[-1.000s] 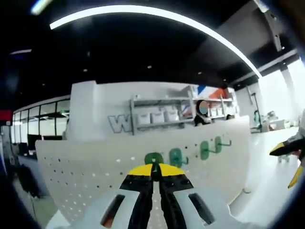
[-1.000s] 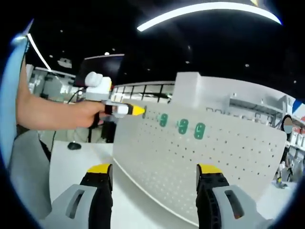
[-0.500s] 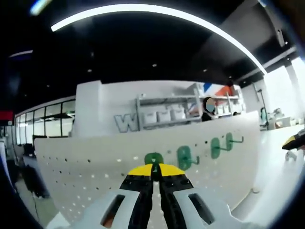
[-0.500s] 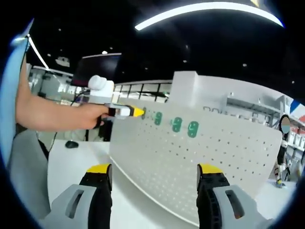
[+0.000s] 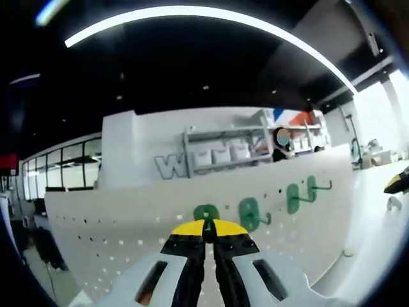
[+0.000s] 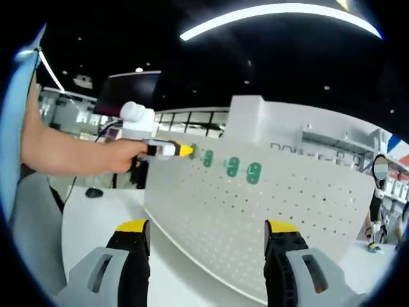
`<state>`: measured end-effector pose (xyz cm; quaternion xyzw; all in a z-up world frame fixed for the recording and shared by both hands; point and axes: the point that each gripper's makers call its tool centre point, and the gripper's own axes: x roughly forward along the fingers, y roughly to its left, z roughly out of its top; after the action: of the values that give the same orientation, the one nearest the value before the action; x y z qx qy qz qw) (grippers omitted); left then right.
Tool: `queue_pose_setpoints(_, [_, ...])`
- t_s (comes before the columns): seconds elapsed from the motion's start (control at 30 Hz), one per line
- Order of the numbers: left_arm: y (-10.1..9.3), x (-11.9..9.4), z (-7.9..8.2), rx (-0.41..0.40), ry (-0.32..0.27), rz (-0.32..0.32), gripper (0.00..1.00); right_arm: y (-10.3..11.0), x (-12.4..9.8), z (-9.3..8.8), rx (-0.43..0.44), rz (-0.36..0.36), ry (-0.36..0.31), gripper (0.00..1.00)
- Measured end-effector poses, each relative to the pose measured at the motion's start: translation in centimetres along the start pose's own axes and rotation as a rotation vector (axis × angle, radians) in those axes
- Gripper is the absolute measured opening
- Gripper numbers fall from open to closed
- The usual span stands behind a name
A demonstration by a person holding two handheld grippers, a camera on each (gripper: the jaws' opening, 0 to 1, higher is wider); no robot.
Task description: Insert the hook assembly into the mounting plate slot until the hook locks in place.
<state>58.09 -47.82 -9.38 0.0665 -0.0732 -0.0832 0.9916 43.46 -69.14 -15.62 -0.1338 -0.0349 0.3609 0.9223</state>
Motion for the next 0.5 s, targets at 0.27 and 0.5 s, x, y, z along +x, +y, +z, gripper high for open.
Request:
queue_pose_setpoints(0.27, [-0.01,0.41,0.18,0.011,-0.001,0.015,0.03,-0.19,-0.25,-0.02,0.000,-0.003,0.004,0.73])
queue_pose_setpoints(0.5, [0.12,0.43,-0.05,0.020,0.003,0.026,0.03,-0.39,-0.37,-0.09,0.001,-0.007,0.008,0.73])
